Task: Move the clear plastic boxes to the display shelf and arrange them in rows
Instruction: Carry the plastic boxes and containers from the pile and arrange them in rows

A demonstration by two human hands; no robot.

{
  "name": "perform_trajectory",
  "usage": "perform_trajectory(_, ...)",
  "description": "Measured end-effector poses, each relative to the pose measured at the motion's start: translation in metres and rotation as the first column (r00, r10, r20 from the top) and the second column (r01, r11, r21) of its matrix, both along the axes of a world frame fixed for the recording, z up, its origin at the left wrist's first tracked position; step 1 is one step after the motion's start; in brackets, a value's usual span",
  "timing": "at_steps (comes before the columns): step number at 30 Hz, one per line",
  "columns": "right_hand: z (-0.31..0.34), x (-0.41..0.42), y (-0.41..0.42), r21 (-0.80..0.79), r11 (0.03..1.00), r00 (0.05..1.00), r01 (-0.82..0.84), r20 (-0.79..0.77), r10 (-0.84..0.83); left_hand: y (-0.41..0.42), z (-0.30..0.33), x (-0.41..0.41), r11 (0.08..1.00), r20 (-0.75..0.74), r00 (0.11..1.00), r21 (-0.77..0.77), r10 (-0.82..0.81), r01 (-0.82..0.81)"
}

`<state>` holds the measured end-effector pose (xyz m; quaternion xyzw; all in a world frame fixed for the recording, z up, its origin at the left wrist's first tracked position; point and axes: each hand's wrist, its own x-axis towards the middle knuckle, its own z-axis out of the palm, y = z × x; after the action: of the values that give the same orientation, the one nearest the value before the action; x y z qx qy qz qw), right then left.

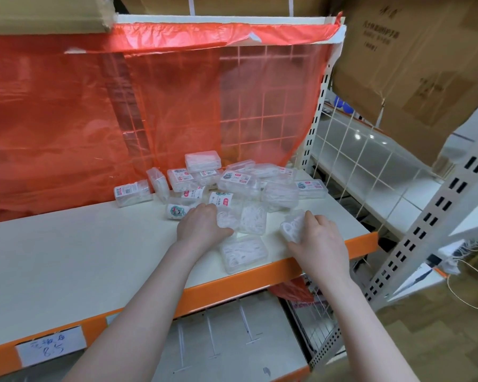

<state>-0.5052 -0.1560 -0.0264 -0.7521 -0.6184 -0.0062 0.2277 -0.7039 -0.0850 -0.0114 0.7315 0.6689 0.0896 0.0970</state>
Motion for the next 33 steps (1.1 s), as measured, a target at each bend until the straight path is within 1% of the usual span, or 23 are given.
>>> perform_trajectory(5, 0.005, -0.004, 0.006, 0.012, 0.997, 0.997, -0.08, 0.003, 0.08, -0.019, 0.006, -0.017, 0.995, 0.045, 0.996, 0.055, 0.076, -0.079)
perform_trajectory(8, 0.006, -0.021, 0.013, 0.023, 0.984, 0.984, -0.179, -0.006, 0.179, -0.037, 0.006, -0.041, 0.986, 0.054, 0.988, 0.082, 0.142, -0.146)
perform_trajectory(12, 0.007, -0.061, 0.019, 0.006, 0.939, 0.939, -0.343, 0.002, 0.343, -0.072, 0.006, -0.087, 0.954, 0.057, 0.958, 0.087, 0.282, -0.286)
perform_trajectory(18, 0.01, -0.145, 0.011, 0.014, 0.827, 0.827, -0.562, -0.005, 0.563, -0.136, 0.007, -0.159, 0.864, 0.057, 0.87, 0.097, 0.49, -0.494)
perform_trajectory(22, 0.014, -0.208, -0.009, 0.017, 0.73, 0.731, -0.683, 0.023, 0.682, -0.183, 0.009, -0.208, 0.799, 0.115, 0.806, 0.108, 0.581, -0.591)
perform_trajectory(27, 0.017, -0.298, -0.045, 0.018, 0.624, 0.624, -0.781, 0.063, 0.779, -0.246, 0.013, -0.281, 0.721, 0.122, 0.73, 0.114, 0.673, -0.684)
perform_trajectory(30, 0.02, -0.359, -0.072, 0.024, 0.576, 0.576, -0.817, 0.085, 0.813, -0.284, 0.015, -0.332, 0.695, 0.126, 0.71, 0.147, 0.693, -0.704)
perform_trajectory(33, 0.02, -0.424, -0.099, 0.01, 0.53, 0.529, -0.848, 0.086, 0.844, -0.321, 0.017, -0.389, 0.659, 0.095, 0.675, 0.155, 0.731, -0.736)
